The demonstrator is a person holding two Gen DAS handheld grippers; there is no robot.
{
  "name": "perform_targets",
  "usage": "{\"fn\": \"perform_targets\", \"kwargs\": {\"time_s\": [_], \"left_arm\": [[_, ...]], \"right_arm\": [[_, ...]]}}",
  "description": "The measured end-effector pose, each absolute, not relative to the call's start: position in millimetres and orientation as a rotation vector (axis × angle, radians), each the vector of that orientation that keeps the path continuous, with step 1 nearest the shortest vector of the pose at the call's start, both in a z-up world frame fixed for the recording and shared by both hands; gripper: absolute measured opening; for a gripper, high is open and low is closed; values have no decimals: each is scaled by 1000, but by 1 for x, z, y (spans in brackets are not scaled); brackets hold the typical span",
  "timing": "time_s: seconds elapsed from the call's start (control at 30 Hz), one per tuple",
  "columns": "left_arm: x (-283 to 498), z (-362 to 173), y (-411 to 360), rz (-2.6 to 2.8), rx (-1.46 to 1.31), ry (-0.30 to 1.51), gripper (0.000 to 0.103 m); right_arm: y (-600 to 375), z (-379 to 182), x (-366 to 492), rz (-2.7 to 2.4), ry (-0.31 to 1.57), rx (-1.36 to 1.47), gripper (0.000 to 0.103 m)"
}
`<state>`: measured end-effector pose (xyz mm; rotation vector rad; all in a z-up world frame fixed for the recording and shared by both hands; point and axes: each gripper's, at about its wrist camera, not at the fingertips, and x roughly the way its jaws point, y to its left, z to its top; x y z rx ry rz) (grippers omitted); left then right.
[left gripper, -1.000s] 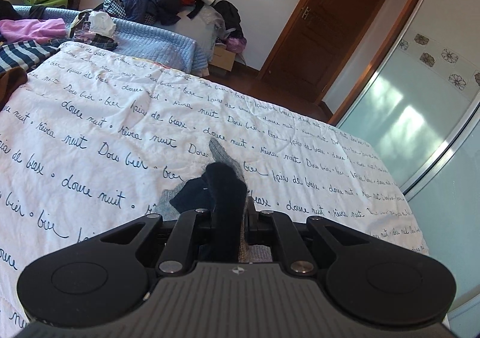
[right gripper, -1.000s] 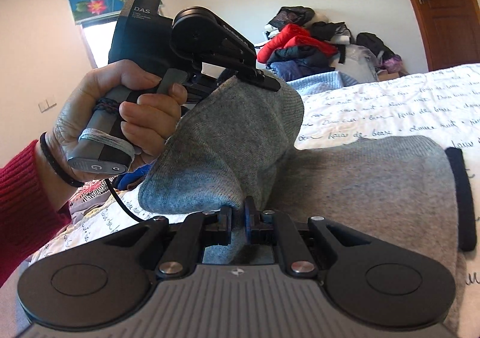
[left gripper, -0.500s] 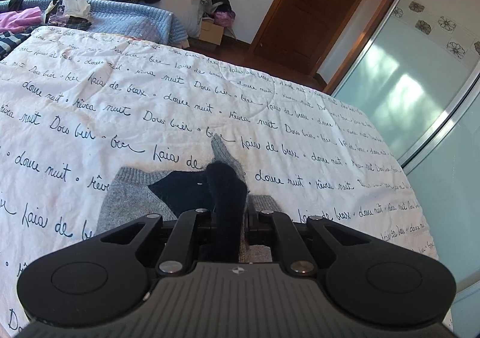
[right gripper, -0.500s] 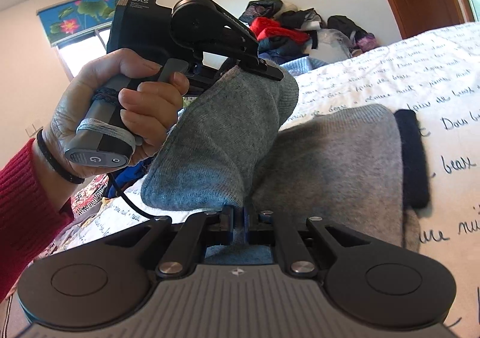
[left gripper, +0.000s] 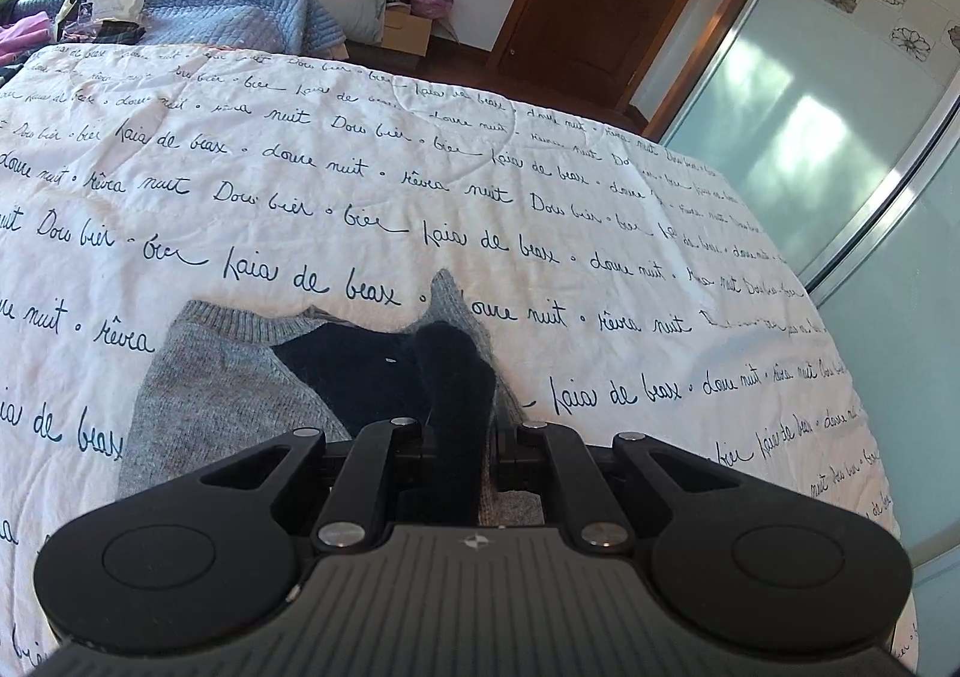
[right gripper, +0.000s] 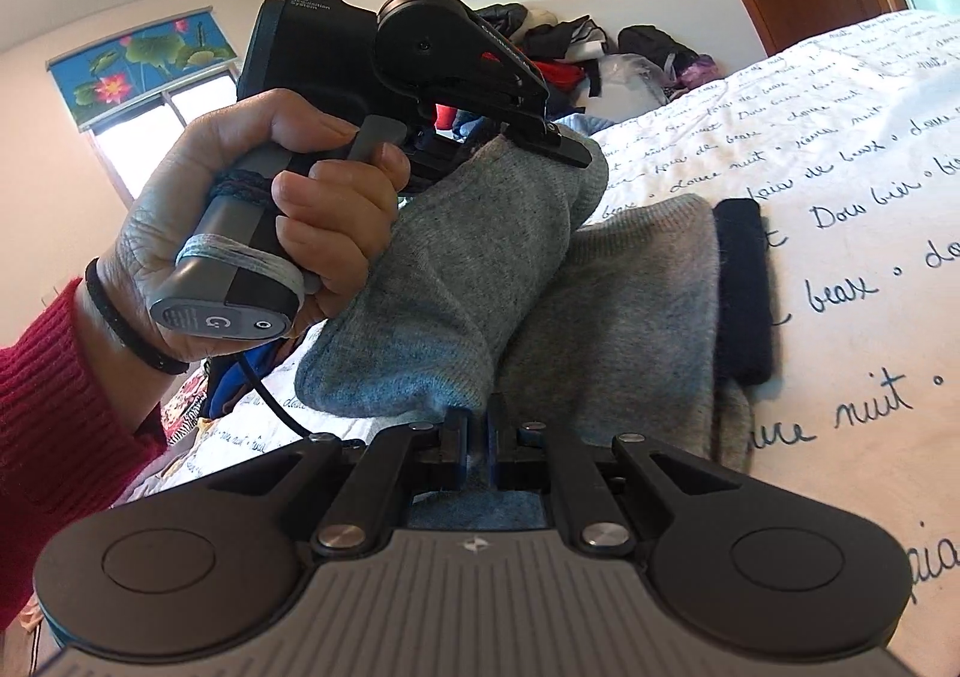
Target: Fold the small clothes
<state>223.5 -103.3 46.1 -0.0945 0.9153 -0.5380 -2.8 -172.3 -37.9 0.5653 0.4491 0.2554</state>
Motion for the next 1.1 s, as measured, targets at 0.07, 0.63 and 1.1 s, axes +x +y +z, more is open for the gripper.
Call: {"fn": "perform_targets", "kwargs": {"time_s": [0.07, 0.63, 1.1], "left_arm": [[223, 45, -109, -535, -91, 919, 10], [223, 12, -158, -501, -49, 1013, 13], [206, 33, -154, -617, -40, 960, 54]], "right_arm": [[-176, -40, -5, 249, 449, 576, 6], [-208, -61, -23, 208, 492, 747, 6], [-212, -63, -23, 192, 592, 728, 10]]}}
